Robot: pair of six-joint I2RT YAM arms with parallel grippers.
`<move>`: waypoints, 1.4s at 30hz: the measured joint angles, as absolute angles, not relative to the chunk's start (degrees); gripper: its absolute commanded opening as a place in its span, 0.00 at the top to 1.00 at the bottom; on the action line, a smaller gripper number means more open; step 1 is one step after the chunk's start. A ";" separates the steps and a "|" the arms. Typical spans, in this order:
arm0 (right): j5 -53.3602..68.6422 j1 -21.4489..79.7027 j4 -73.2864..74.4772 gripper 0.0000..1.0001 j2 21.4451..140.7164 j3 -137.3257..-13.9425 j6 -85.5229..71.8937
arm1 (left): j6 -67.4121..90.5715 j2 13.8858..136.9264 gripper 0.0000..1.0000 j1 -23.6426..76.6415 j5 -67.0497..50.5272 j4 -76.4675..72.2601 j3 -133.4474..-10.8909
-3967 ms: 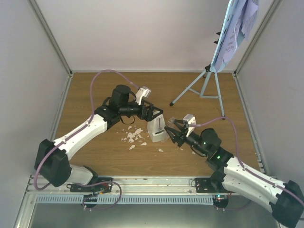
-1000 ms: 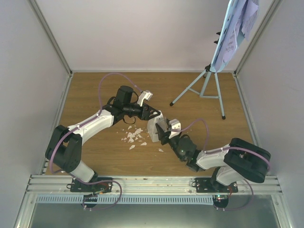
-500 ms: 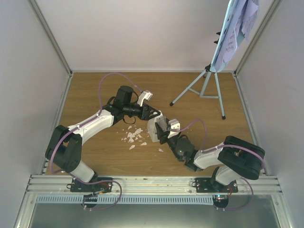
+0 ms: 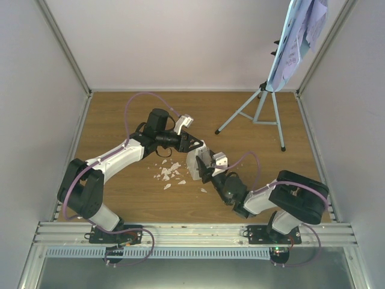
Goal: Pack up the instrument practice props
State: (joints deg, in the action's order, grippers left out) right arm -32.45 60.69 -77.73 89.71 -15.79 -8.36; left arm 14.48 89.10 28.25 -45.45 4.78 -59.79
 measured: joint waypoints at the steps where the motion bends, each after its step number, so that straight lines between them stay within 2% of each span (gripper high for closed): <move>1: -32.42 60.69 -78.06 0.57 89.93 -15.79 -8.32 | 14.48 89.10 0.53 28.25 -45.45 4.78 -59.79; 20: -33.61 60.69 -79.83 0.57 93.01 -17.39 -8.40 | 14.33 89.10 0.52 28.18 -45.47 4.93 -59.79; 26: -34.04 60.69 -79.96 0.57 93.21 -17.41 -9.02 | 14.28 88.29 0.44 27.46 -44.60 5.67 -59.75; 32: -35.09 60.69 -78.94 0.57 93.27 -18.00 -10.31 | 14.31 86.04 0.42 24.23 -43.33 5.82 -59.37; 36: -35.03 60.69 -78.91 0.55 93.21 -18.00 -10.37 | 14.33 85.78 0.42 23.62 -43.72 5.80 -59.37; 42: -33.87 60.69 -79.02 0.55 93.23 -18.00 -10.02 | 14.48 85.80 0.49 23.64 -46.26 5.78 -59.33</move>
